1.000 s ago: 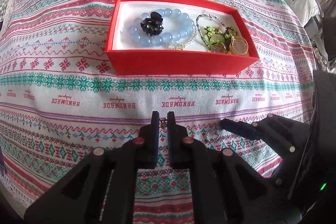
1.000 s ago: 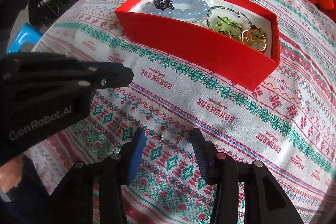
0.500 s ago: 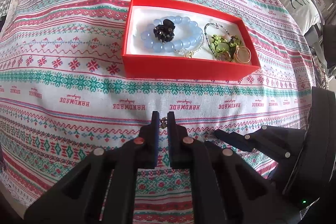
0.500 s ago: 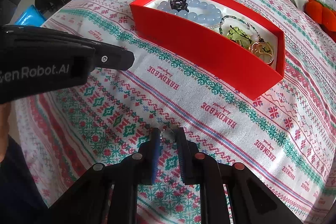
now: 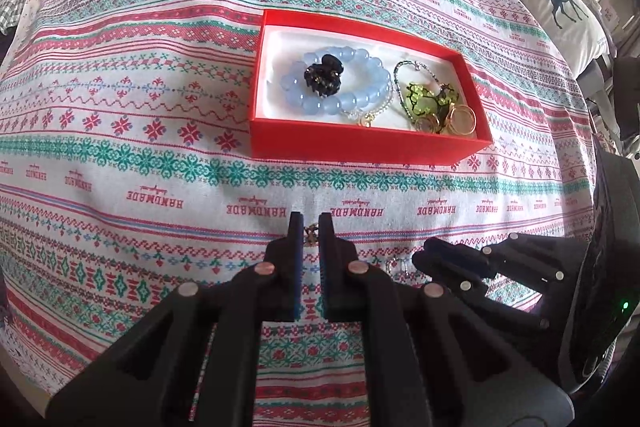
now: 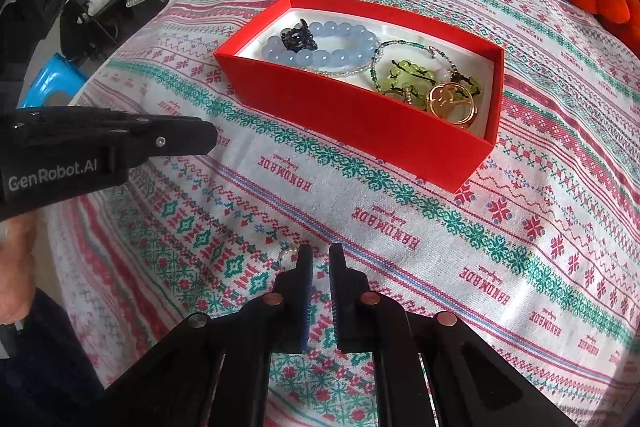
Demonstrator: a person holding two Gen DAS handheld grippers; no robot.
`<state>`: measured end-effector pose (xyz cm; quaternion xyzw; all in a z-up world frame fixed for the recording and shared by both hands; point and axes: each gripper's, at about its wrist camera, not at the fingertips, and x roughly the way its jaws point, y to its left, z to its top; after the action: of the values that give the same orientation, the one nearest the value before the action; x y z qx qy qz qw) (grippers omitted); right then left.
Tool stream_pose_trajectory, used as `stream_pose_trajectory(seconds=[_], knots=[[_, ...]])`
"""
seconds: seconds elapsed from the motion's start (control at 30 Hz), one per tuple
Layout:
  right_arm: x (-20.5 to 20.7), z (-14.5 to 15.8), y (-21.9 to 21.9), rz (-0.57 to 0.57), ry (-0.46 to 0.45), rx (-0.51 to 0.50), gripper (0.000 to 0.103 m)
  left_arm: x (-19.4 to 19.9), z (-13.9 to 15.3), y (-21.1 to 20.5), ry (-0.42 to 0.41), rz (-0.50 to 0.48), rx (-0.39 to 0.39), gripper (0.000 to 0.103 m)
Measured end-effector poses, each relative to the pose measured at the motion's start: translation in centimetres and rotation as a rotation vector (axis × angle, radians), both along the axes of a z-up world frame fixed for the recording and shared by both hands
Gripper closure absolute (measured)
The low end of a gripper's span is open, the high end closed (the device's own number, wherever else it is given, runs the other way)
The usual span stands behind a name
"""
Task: Organize jewelry
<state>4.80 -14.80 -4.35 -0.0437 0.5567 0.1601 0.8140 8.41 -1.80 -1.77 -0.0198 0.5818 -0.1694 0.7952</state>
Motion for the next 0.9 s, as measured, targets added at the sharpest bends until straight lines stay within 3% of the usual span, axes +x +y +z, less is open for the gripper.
stream_pose_trajectory(seconds=[0.07,0.13,0.2,0.33,0.43,0.7,0.9], knots=[[0.0,0.0,0.6,0.023,-0.009,-0.003,0.092,0.1,0.0,0.1,0.002,0.002,-0.003,0.095],[-0.3,-0.3,1.2,0.06,0.001,-0.01,0.075,0.2,0.0,-0.2,0.0,0.002,0.0,0.095],[-0.6,-0.8,1.9,0.098,0.003,-0.039,0.067,0.2,-0.1,-0.1,0.002,0.004,0.002,0.095],[-0.6,-1.6,2.7,0.123,-0.003,-0.077,0.07,0.4,-0.2,0.2,0.007,0.016,0.0,0.095],[-0.5,-1.7,2.9,0.13,0.0,-0.073,0.088,0.4,-0.1,0.4,0.006,0.018,-0.002,0.095],[-1.4,-1.1,2.7,0.118,-0.015,-0.071,0.089,0.4,0.4,0.7,0.002,0.016,-0.012,0.095],[-1.2,1.3,0.3,0.072,-0.047,0.026,0.089,0.6,1.3,1.6,-0.011,0.029,-0.045,0.095]])
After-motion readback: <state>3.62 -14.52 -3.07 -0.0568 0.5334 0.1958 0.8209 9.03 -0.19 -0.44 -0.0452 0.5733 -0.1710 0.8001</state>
